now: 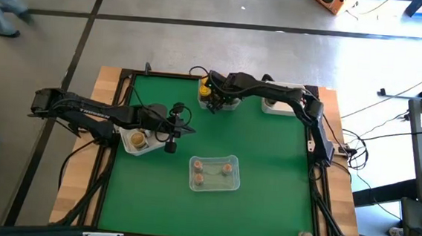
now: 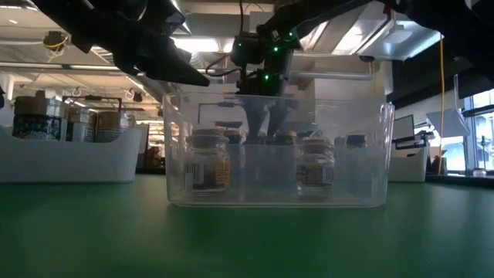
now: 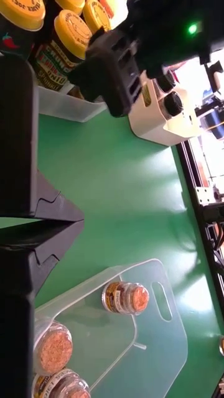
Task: Sort spices by type
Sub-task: Put the yellow spice bottle into the top transparent bin, then put the brown spice bottle into the bottom transparent bin
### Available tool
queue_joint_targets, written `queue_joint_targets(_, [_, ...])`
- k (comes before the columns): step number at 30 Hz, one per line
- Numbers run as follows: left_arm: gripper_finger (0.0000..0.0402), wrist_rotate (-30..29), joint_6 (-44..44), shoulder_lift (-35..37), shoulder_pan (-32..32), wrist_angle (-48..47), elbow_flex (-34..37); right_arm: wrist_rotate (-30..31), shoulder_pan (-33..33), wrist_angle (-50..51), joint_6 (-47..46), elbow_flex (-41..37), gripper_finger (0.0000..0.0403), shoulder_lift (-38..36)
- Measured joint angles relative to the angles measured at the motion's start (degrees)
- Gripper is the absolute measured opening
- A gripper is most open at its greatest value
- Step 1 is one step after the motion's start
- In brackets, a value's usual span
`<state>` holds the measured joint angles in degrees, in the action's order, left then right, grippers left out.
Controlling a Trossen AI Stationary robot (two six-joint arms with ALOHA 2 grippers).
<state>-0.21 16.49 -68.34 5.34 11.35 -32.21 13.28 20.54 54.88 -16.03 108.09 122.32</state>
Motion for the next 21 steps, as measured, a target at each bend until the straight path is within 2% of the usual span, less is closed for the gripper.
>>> queue_joint_targets(5, [0.0003,0.0,0.2,0.0,0.0,0.0,0.0,-0.91,-2.48,4.87,0.01,3.18,0.0314,-0.02])
queue_joint_targets(12, [0.0004,0.0,1.62,0.0,-0.65,-0.22,0.0,-0.22,-11.0,14.56,0.59,4.31,0.0314,-0.45])
queue_joint_targets(16, [0.0004,0.09,1.46,0.0,-0.98,0.57,0.0,2.73,-16.48,17.98,-3.31,4.33,0.0314,-1.98])
queue_joint_targets(21, [0.0004,0.07,1.19,0.04,-0.98,1.17,0.0,3.19,-23.39,21.1,-6.93,4.41,0.0314,-4.74])
